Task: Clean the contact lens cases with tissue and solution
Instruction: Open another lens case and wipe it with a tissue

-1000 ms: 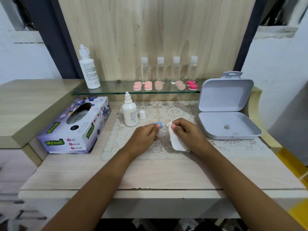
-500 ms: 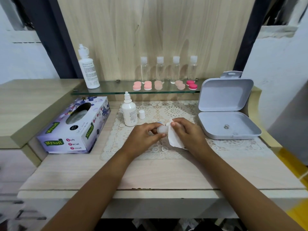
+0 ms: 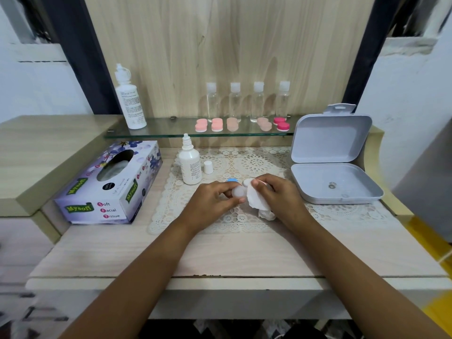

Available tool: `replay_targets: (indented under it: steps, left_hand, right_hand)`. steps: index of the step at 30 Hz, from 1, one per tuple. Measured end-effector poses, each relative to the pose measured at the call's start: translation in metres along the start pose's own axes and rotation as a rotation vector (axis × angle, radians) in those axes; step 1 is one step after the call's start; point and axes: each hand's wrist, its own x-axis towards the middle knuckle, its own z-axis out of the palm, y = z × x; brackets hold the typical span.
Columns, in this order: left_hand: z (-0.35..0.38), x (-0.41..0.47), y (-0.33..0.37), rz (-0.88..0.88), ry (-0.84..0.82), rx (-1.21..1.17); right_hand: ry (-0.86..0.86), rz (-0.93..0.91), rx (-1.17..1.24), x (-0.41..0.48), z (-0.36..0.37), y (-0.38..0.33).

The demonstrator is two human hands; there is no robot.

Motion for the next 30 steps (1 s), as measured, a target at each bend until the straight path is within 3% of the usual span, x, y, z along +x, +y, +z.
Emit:
replay_targets:
  steps: [6,10,14,23,30]
  left_hand:
    - [-0.001,0.001,-0.001,-0.084,-0.005,-0.005]
    - [-0.001,0.002,-0.002,-0.108,-0.018,-0.003]
    - [-0.002,0.003,-0.003,-0.100,-0.034,-0.041]
    - [-0.005,0.004,-0.004,-0.193,-0.069,-0.249]
    - [-0.004,0.007,-0.004,-0.247,-0.019,-0.336]
  right_hand:
    - [0.233,-0.052,-0.115,0.002,-0.003,0.006]
    - [0.313,-0.408,-0.274,0.003,-0.003,0.010]
    - [0.216,-0.603,-0.362,-0.003,0.007,0.012]
    - [0.061,-0.711,-0.527,-0.005,0.006,0.012]
    - [0.116,-0.642,-0.461,0.000,0.002,0.017]
